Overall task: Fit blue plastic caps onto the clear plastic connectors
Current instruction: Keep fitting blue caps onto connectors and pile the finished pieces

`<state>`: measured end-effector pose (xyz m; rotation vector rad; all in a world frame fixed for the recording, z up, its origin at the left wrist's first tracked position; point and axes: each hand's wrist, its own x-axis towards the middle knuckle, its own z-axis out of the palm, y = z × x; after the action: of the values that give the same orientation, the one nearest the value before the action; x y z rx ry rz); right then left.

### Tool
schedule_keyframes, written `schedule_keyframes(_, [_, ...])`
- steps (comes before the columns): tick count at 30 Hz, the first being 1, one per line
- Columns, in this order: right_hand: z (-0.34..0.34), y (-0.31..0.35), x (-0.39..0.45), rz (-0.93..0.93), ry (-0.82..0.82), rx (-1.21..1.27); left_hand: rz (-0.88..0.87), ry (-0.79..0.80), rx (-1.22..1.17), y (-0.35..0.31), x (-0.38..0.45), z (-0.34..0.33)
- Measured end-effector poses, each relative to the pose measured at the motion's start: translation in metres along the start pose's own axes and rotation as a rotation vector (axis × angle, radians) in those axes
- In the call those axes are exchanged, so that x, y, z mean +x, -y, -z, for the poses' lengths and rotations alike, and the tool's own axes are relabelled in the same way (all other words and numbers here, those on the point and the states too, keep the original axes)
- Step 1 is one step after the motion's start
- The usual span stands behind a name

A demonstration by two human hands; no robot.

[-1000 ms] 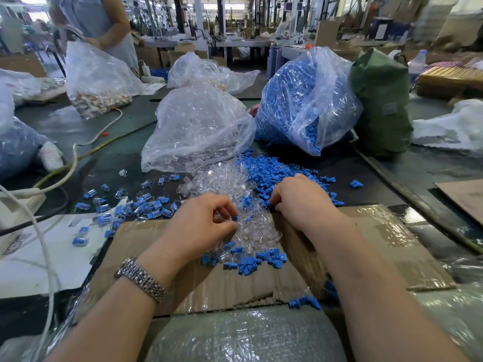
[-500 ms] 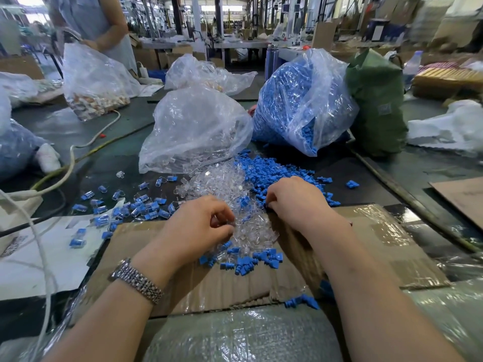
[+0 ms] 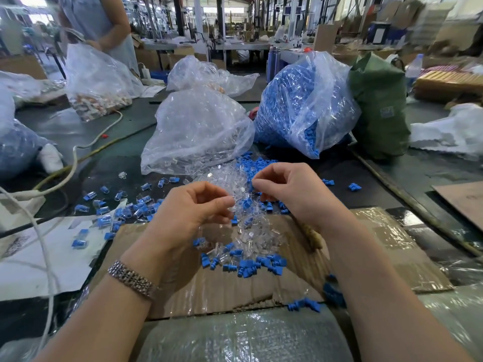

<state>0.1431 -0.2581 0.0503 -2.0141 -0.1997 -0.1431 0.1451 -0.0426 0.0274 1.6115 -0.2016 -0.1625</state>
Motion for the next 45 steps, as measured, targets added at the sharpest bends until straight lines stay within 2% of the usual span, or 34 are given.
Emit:
schedule_keyframes(2, [-0.001,0.006,-0.004,0.034,0.062,0.191,-0.029,-0.025,-0.142,0.000,-0.001,-0.001])
schedule_keyframes(4, [-0.003,0.008,-0.005,0.069,0.094,0.244,-0.046,-0.011,-0.220,0.001,-0.001,-0.001])
schedule_keyframes(13, [-0.015,0.008,-0.005,0.175,0.175,0.058,-0.060,0.069,-0.253,-0.003,-0.003,-0.002])
schedule_keyframes(18, [-0.010,0.013,-0.008,0.257,0.147,0.065,-0.020,0.113,-0.391,-0.011,-0.006,0.002])
schedule_keyframes(34, [-0.012,0.014,-0.010,0.334,0.130,-0.184,-0.098,0.127,-0.224,-0.008,-0.005,0.002])
schedule_keyframes(36, [-0.008,0.014,-0.009,0.272,0.155,-0.135,-0.086,0.141,-0.236,-0.007,-0.004,0.004])
schedule_keyframes(38, [0.002,0.011,-0.007,0.182,0.081,-0.172,-0.071,0.131,-0.249,-0.004,-0.003,0.005])
schedule_keyframes(40, [0.015,0.001,-0.004,-0.003,-0.066,-0.463,-0.054,0.102,-0.267,-0.001,-0.002,0.006])
schedule_keyframes(41, [0.020,-0.003,-0.004,-0.159,-0.090,-0.646,-0.048,0.092,-0.282,-0.001,-0.002,0.006])
schedule_keyframes(43, [0.024,-0.010,-0.005,-0.458,-0.021,-0.863,-0.039,0.079,-0.301,0.000,0.000,0.006])
schedule_keyframes(45, [0.022,-0.014,-0.005,-0.557,0.055,-0.913,-0.038,0.071,-0.297,0.000,0.001,0.006])
